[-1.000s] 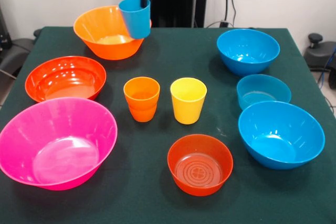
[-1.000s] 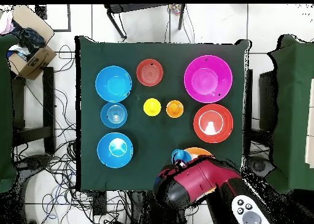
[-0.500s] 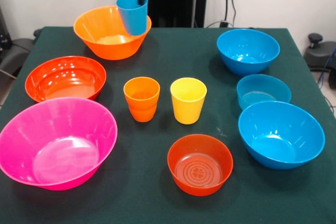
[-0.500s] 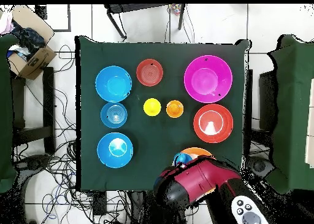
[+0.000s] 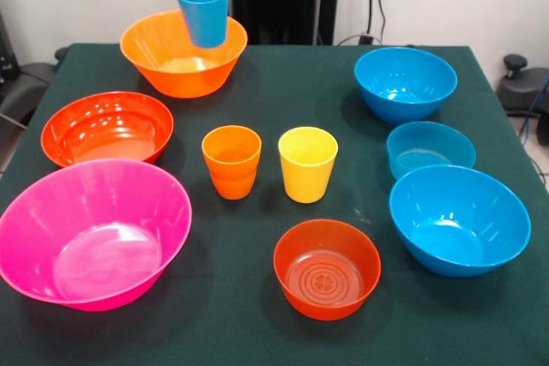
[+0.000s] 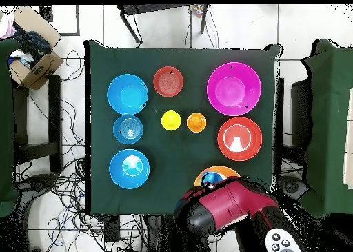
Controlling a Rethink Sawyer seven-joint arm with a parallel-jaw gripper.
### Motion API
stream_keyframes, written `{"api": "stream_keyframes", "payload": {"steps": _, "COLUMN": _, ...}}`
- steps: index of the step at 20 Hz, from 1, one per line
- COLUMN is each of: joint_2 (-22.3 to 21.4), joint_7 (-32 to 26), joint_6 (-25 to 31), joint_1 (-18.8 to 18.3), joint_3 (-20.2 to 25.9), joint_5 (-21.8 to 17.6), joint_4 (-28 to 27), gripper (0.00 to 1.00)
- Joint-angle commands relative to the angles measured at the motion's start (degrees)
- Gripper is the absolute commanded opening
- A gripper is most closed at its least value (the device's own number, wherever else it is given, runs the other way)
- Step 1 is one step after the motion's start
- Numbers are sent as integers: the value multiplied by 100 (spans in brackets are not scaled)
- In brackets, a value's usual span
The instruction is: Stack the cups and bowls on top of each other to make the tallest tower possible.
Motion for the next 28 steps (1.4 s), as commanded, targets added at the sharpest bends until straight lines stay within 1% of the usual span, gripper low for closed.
{"api": "stream_keyframes", "payload": {"steps": 1, "joint_2": 807, "joint_7": -541, "joint_6": 354, "joint_1": 99, "joint_3": -48, "joint_5": -710, "joint_4": -364, "gripper": 0}}
{"api": "stream_keyframes", "payload": {"steps": 2, "joint_2": 945, "joint_7": -497, "joint_6": 272, "joint_1": 121, "joint_3": -107, "joint_5": -925, "joint_4": -418, "gripper": 0}}
{"api": "stream_keyframes", "payload": {"steps": 3, "joint_2": 1144, "joint_7": -421, "joint_6": 141, "joint_1": 94, "joint_3": -212, "joint_5": -1226, "joint_4": -500, "gripper": 0}}
{"api": "stream_keyframes", "payload": {"steps": 5, "joint_2": 1354, "joint_7": -253, "joint_6": -35, "joint_1": 95, "joint_3": -323, "joint_5": -1538, "joint_4": -591, "gripper": 0}}
{"api": "stream_keyframes", "payload": {"steps": 6, "joint_2": 1455, "joint_7": -225, "joint_6": -172, "joint_1": 8, "joint_3": -328, "joint_5": -1575, "joint_4": -627, "gripper": 0}}
{"api": "stream_keyframes", "payload": {"steps": 9, "joint_2": 1623, "joint_7": 93, "joint_6": -298, "joint_1": -24, "joint_3": -481, "joint_5": -1735, "joint_4": -739, "gripper": 0}}
{"api": "stream_keyframes", "payload": {"steps": 11, "joint_2": 1700, "joint_7": 190, "joint_6": -323, "joint_1": -3, "joint_3": -533, "joint_5": -1824, "joint_4": -805, "gripper": 0}}
{"api": "stream_keyframes", "payload": {"steps": 15, "joint_2": 1784, "joint_7": 98, "joint_6": -238, "joint_1": 63, "joint_3": -577, "joint_5": -1961, "joint_4": -898, "gripper": 0}}
{"api": "stream_keyframes", "payload": {"steps": 17, "joint_2": 1764, "joint_7": 11, "joint_6": -165, "joint_1": 42, "joint_3": -563, "joint_5": -1872, "joint_4": -903, "gripper": 0}}
{"api": "stream_keyframes", "payload": {"steps": 23, "joint_2": 1725, "joint_7": 62, "joint_6": -181, "joint_1": 84, "joint_3": -671, "joint_5": -1906, "joint_4": -870, "gripper": 0}}
{"api": "stream_keyframes", "payload": {"steps": 28, "joint_2": 1789, "joint_7": 199, "joint_6": -465, "joint_1": 215, "joint_3": -748, "joint_5": -2239, "joint_4": -960, "gripper": 0}}
